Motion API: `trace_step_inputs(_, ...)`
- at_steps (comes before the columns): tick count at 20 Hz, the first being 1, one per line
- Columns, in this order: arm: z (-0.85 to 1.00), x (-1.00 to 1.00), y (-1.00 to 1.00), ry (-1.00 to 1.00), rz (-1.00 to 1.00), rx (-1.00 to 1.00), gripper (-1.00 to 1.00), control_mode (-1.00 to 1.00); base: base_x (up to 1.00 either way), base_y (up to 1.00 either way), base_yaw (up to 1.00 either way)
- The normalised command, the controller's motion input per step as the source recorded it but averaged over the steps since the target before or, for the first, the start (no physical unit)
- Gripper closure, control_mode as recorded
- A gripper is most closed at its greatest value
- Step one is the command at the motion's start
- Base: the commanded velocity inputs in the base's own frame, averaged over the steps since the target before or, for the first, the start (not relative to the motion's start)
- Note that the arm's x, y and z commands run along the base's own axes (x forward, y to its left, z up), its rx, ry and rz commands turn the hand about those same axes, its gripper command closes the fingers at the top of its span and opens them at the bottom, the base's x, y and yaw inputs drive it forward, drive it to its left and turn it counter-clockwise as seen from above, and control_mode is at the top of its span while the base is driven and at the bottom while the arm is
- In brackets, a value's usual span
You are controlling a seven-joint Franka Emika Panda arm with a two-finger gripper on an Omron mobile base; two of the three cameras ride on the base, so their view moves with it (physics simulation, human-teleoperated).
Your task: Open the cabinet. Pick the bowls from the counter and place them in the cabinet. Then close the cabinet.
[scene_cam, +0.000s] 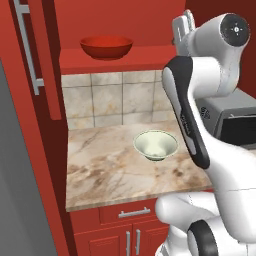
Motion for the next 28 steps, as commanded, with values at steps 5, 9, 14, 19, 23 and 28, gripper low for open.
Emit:
trace_step_inputs(5,-0.15,-0.77,-0.25,0.2,-0.11,0.0,-1.0,-1.0,0.0,0.0,0.0)
trace_step_inputs(9,-0.49,-0.51,-0.17,0.21,-0.03,-0.07,-1.0,-1.0,0.0,0.0,0.0)
trace_step_inputs(14,-0.5,-0.33,-0.08,0.15,0.02,-0.12,-1.0,-1.0,0.0,0.0,0.0)
trace_step_inputs(19,-0.57,-0.38,-0.12,0.08,0.04,-0.13,-1.0,-1.0,0.0,0.0,0.0)
trace_step_inputs(23,-0.71,-0.2,-0.18,0.02,0.15,-0.11,-1.0,-1.0,0.0,0.0,0.0)
trace_step_inputs(28,-0.61,-0.1,-0.23,0.09,0.22,-0.05,-1.0,-1.0,0.0,0.0,0.0)
